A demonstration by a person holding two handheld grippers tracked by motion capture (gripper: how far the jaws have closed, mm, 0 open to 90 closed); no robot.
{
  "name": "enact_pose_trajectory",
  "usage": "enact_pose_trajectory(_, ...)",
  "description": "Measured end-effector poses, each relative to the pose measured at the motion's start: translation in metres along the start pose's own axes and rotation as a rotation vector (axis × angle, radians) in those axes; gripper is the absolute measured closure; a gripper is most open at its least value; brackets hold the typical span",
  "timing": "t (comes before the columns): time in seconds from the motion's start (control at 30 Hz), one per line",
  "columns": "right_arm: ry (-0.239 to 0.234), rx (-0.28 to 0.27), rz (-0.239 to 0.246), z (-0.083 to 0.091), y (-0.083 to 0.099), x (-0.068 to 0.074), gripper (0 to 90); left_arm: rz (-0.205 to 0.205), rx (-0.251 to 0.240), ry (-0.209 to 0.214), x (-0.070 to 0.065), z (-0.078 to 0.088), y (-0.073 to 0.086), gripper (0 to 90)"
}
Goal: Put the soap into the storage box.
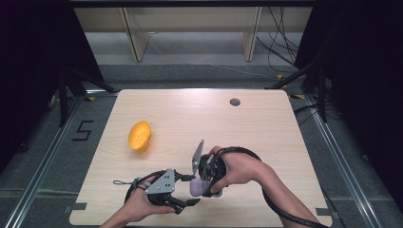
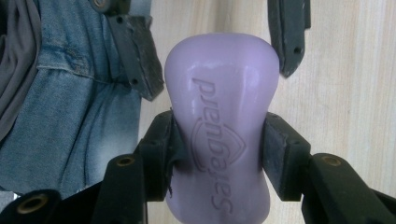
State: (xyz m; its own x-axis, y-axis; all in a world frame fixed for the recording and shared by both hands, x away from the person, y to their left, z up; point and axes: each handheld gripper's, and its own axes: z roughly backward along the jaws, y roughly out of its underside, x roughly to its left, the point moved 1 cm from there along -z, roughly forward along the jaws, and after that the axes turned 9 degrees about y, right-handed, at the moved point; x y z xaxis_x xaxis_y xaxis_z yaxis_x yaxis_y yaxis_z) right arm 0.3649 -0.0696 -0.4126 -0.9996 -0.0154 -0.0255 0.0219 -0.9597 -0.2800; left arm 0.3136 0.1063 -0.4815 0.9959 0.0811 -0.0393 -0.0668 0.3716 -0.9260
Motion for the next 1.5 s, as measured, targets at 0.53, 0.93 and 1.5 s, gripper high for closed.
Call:
enact_pose_trajectory(0.53,-0.016,-0.008,0.027,0.001,0.000,0.003,50.7,-0.006,-0.008,0.030,0.000,-0.002,-0.003,38.9)
enact_pose_trajectory(0.93,-0.035,-0.002,0.001,0.006,-0.002,0.004,50.6,0.014,-0.023,0.025,-0.002,0.004,-0.008,39.5)
enact_pose_trajectory(1.5,-0.119,-0.090,-0.010,0.002,0.000,0.004,46.6,0.077,-0.023,0.085,-0.004,0.011,-0.018,39.6)
